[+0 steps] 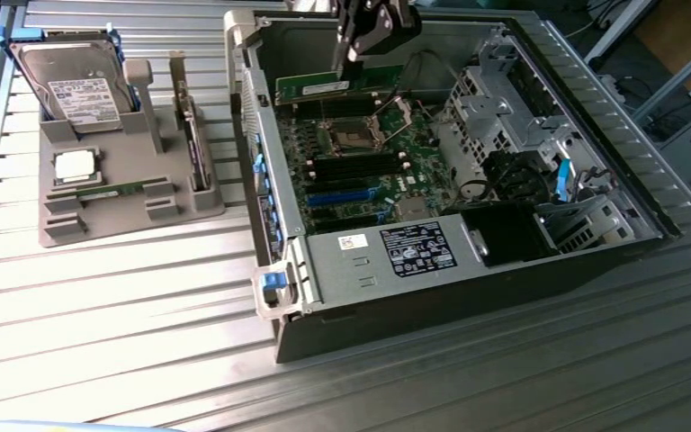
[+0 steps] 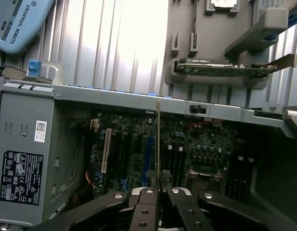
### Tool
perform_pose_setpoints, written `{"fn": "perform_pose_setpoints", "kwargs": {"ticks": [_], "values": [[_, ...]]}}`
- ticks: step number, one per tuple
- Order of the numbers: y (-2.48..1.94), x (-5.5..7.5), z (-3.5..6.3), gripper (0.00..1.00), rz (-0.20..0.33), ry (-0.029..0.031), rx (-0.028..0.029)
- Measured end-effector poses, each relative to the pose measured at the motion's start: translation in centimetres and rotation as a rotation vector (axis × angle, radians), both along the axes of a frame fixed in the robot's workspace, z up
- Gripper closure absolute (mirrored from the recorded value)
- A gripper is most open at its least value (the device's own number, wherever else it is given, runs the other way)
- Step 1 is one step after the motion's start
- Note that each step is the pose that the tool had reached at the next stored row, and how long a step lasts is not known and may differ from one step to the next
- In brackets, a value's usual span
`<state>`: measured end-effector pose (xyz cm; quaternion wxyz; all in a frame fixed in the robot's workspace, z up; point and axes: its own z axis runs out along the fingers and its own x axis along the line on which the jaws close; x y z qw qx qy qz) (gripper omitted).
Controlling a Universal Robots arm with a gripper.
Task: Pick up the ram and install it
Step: 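Pick up the ram and move it above insertion slot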
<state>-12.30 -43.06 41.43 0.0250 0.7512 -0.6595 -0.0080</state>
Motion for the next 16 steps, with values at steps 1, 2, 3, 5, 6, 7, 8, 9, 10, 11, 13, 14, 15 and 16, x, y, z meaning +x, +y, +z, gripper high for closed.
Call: {"fn": "perform_pose_setpoints", "kwargs": {"ticks": [1,2,3,5,6,7,8,9,10,11,13,14,15,16], "values": [[0.00,0.1,0.00,0.87,0.000,0.0000,0.0000],[0.00,0.3,0.00,0.87,0.000,0.0000,0.0000],[0.00,0.5,0.00,0.87,0.000,0.0000,0.0000],[0.00,0.8,0.00,0.87,0.000,0.0000,-0.0001],[0.00,1.1,0.00,0.87,0.000,-0.0001,-0.0001],[0.00,1.3,0.00,0.87,0.000,-0.0001,-0.0003],[0.00,1.4,0.00,0.87,0.000,-0.0001,-0.0003],[0.00,1.8,0.00,0.87,0.000,0.0000,-0.0007],[0.00,2.0,0.00,0.87,0.000,-0.0001,-0.0008],[0.00,2.2,0.00,0.87,0.000,-0.0001,-0.0010],[0.00,2.6,0.00,0.87,0.000,0.0000,-0.0013],[0.00,2.8,0.00,0.87,0.000,-0.0001,-0.0016],[0.00,3.1,0.00,0.87,0.000,0.0000,-0.0022],[0.00,3.3,0.00,0.87,0.000,0.0000,-0.0026]]}}
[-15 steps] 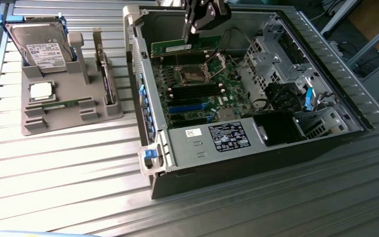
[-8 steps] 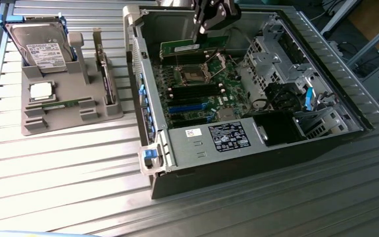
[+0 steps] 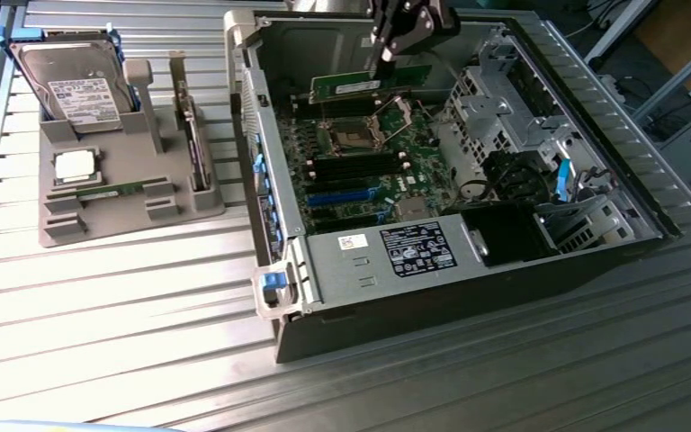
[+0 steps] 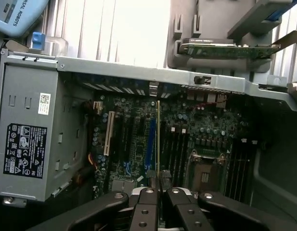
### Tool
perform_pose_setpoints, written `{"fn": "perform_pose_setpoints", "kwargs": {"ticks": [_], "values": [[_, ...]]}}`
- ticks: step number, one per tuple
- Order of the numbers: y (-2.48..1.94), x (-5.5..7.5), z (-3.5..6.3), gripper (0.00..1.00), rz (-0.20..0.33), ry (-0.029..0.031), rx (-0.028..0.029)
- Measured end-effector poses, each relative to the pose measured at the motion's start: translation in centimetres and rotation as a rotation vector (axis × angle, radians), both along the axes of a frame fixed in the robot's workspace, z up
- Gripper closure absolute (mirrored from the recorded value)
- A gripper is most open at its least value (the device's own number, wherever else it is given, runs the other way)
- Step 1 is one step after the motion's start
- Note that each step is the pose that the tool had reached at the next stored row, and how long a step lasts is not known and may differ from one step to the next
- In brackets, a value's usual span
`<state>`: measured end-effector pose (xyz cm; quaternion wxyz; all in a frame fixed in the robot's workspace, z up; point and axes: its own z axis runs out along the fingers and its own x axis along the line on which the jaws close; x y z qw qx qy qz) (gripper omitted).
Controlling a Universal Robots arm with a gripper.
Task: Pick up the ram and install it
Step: 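Pick up the ram and move it above insertion slot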
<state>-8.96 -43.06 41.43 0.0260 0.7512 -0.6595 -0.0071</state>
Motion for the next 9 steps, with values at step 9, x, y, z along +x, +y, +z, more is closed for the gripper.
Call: {"fn": "perform_pose_setpoints", "kwargs": {"ticks": [9], "values": [[0.00,2.8,0.00,0.87,0.000,0.0000,-0.0047]]}}
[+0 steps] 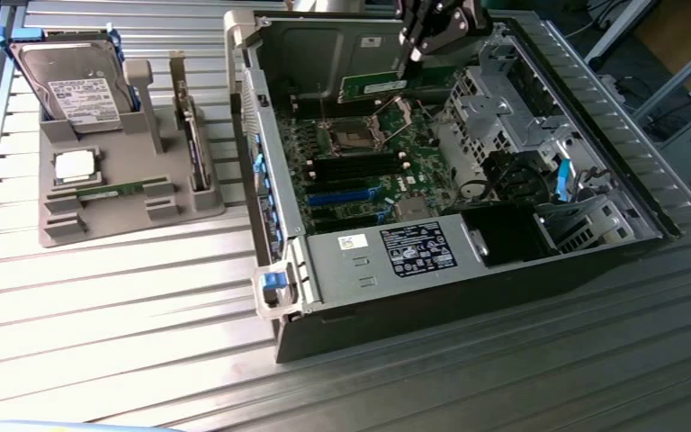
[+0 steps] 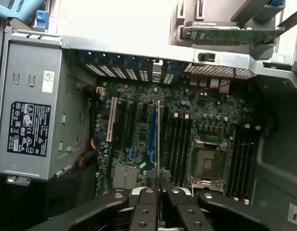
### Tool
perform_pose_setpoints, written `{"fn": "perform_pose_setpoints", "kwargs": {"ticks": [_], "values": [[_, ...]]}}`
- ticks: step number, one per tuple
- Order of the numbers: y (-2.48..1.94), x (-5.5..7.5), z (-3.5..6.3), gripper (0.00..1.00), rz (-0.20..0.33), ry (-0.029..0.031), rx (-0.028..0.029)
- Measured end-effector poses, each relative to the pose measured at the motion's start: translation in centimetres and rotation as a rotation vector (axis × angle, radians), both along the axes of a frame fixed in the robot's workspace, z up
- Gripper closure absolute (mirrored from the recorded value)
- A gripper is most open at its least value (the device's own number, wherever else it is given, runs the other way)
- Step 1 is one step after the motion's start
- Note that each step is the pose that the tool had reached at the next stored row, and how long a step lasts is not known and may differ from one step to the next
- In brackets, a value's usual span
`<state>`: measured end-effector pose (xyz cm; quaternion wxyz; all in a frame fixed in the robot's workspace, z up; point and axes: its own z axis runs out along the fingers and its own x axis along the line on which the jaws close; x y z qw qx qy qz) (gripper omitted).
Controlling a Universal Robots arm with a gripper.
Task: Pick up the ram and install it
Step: 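Pick up the ram and move it above insertion slot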
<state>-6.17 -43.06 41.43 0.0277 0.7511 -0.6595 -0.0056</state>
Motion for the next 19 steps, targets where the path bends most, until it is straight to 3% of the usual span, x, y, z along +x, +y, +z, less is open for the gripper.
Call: {"fn": "perform_pose_setpoints", "kwargs": {"ticks": [2,10,16,19], "values": [[0.00,0.5,0.00,0.87,0.000,0.0000,-0.0011],[0.10,4.5,0.00,0.87,0.000,0.0002,-0.0120],[0.12,6.5,0.00,0.87,0.000,0.0003,-0.0129],[0.12,6.5,0.00,0.87,0.000,0.0003,-0.0129]]}}
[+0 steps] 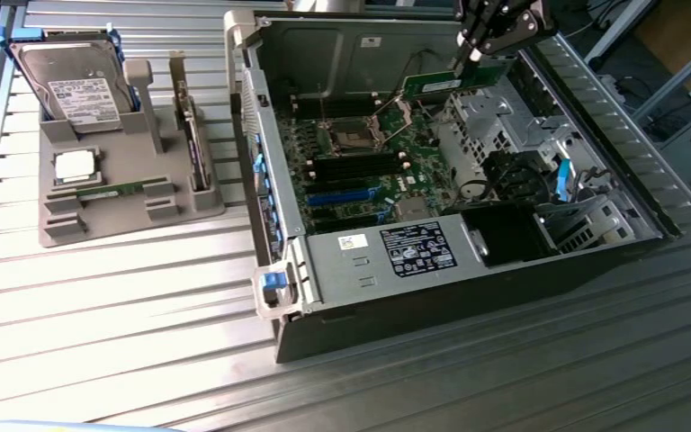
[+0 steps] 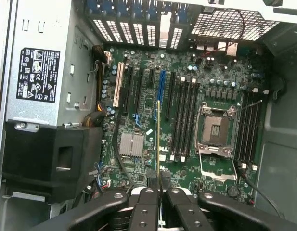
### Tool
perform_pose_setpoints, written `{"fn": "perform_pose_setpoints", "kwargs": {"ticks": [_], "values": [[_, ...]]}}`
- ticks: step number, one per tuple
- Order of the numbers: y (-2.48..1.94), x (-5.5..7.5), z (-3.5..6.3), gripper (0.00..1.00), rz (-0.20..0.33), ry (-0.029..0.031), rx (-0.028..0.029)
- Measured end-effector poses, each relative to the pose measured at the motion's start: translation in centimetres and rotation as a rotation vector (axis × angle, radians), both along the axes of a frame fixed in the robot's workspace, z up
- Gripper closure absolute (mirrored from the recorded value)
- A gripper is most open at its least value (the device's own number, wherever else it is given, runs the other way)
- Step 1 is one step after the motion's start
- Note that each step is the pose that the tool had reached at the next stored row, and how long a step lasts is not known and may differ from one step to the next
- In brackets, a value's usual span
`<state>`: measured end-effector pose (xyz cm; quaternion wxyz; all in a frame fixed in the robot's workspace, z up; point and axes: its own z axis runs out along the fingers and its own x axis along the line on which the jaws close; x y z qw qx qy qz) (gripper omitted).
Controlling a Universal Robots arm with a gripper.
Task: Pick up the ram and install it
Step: 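Pick up the ram and move it above insertion slot, then insert the ram into the slot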
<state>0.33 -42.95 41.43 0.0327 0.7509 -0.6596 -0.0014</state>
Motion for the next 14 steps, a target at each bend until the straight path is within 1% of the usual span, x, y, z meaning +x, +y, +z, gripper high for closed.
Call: {"fn": "perform_pose_setpoints", "kwargs": {"ticks": [7,11,14], "values": [[0.00,0.01,0.00,0.87,-0.001,0.0000,0.0000],[0.02,0.01,-0.04,0.87,-0.040,-0.0001,-0.0009],[0.08,0.01,-0.07,0.87,-0.046,0.0000,-0.0011]]}}
